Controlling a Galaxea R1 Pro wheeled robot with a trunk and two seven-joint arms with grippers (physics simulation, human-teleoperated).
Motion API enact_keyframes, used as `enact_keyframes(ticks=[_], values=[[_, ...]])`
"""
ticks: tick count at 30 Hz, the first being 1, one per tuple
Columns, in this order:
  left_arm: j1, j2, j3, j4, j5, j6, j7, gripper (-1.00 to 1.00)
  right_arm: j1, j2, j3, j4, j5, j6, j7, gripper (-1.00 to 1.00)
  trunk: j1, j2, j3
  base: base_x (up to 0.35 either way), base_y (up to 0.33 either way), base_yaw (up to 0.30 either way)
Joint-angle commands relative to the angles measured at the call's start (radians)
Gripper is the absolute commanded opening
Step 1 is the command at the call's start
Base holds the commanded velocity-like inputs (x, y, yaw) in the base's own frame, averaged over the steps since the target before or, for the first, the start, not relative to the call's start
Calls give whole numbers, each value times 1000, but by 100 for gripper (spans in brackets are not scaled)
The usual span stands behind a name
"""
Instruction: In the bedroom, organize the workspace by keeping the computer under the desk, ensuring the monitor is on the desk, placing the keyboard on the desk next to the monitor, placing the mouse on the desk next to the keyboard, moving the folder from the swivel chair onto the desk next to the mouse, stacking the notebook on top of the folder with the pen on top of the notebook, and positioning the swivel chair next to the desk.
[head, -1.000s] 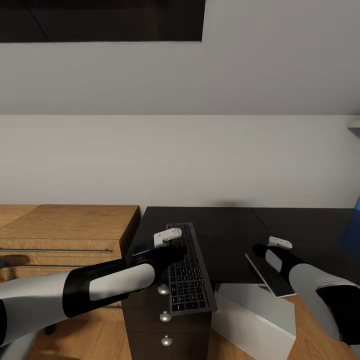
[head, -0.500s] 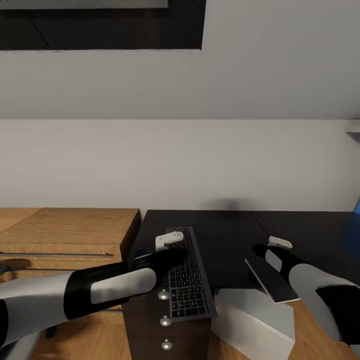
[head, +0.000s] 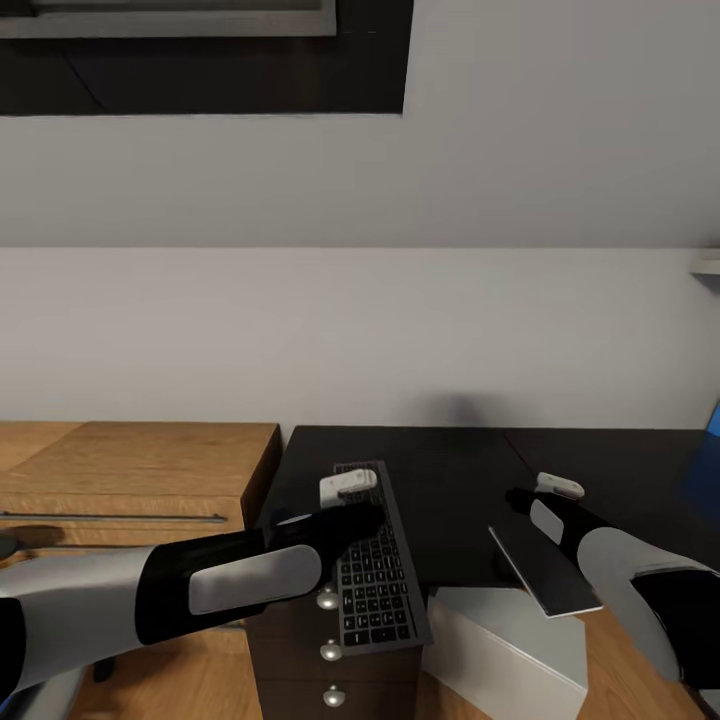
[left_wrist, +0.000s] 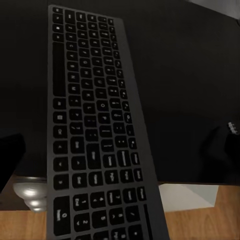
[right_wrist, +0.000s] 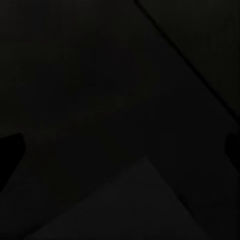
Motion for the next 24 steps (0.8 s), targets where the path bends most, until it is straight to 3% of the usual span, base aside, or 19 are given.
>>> enact_keyframes(ticks=[1,8,12,24], values=[[-2,2,-1,-1,4,-8,3,100,0,0,9,-4,-8,3,-4,100,-4,7,2,0,0,0],[-1,4,-1,-1,4,-9,24,100,0,6,9,-5,-7,-38,-6,100,-31,56,24,0,0,0],[-1,5,0,-1,0,-9,52,100,0,22,8,-5,-2,-55,-8,100,-46,84,36,0,0,0],[-1,5,6,-1,-51,-9,77,100,0,56,7,-6,41,-80,-10,100,-92,168,74,0,0,0]])
